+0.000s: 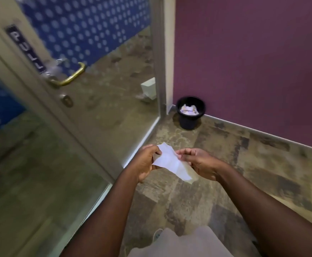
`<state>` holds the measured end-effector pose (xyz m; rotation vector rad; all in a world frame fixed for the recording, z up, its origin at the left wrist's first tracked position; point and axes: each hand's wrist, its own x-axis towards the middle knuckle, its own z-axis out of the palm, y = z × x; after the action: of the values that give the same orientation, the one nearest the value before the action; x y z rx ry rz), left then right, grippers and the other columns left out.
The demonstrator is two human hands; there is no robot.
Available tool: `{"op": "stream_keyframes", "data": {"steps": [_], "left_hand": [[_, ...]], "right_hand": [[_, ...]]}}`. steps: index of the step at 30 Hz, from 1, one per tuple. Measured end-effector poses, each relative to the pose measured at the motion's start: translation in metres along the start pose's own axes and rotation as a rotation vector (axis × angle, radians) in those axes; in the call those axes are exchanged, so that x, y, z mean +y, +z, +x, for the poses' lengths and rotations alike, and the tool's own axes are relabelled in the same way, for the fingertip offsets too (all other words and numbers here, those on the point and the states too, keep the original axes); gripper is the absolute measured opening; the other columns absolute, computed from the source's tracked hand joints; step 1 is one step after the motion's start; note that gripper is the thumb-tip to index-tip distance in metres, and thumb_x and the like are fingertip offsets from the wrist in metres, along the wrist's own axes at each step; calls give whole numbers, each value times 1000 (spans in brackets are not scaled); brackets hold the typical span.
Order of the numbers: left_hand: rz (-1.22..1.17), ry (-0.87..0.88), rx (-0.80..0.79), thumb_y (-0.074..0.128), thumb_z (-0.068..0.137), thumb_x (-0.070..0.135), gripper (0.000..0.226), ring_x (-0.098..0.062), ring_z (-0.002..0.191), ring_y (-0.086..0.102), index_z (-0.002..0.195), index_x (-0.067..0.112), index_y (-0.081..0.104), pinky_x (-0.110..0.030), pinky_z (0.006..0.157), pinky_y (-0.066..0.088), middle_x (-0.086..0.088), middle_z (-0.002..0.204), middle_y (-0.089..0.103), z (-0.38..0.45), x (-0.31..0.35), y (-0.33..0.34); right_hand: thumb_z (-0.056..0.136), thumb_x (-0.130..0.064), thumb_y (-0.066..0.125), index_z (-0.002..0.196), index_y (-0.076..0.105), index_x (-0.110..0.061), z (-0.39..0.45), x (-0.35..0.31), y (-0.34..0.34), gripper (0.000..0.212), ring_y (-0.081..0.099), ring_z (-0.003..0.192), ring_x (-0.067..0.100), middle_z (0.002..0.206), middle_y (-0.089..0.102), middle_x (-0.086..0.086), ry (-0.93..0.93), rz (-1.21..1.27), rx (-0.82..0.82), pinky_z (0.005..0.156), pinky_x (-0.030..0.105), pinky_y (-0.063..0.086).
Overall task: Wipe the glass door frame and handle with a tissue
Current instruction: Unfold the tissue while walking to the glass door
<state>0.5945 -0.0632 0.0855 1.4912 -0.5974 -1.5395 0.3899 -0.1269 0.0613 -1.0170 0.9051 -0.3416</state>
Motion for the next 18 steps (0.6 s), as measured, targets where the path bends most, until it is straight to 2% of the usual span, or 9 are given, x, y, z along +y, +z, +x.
{"op": "stream_keyframes", "data": {"steps": [2,4,6,8,12,15,18], "left_hand": [[74,8,69,51,88,0,26,-13,61,65,72,19,59,-24,50,51,-2,73,66,1,9,-30],[175,37,152,55,86,-1,29,-12,53,56,67,21,55,-23,46,49,-1,68,56,0,16,-57],[209,78,201,58,82,0,24,-13,56,52,70,21,55,-23,46,50,-3,70,53,-2,24,-78],[185,137,224,60,74,6,15,-12,59,56,73,21,58,-23,46,50,2,69,59,-3,33,-94],[168,344,332,57,87,-9,31,-13,68,62,78,20,63,-24,53,53,9,67,67,0,50,-115],[-56,444,241,58,93,-12,34,-12,81,69,109,17,62,-26,67,57,6,89,75,4,60,-125],[-275,379,238,61,94,-6,44,-6,80,69,131,15,50,-18,66,54,5,94,75,12,60,-131]], "right_hand": [[86,-7,69,99,71,-9,20,-10,25,13,64,76,24,91,72,13,-31,-89,32,69,34,52],[85,-5,69,88,73,-12,38,-23,49,8,63,67,20,82,71,10,-80,-163,75,59,28,51],[86,-6,69,82,72,-15,53,-37,69,11,58,54,8,70,70,-1,-151,-250,110,47,19,45],[87,-9,69,81,70,-18,68,-50,85,11,49,47,-1,62,65,-9,-219,-375,131,43,13,37],[85,-3,68,88,62,-19,92,-69,108,17,49,51,4,63,59,-6,-237,-476,81,49,18,41],[86,3,64,103,60,-14,108,-81,122,25,59,61,12,75,66,3,-178,-259,-23,57,25,49],[87,6,56,102,63,-9,128,-90,133,22,64,71,19,89,69,11,-74,130,-56,60,28,54]]}}
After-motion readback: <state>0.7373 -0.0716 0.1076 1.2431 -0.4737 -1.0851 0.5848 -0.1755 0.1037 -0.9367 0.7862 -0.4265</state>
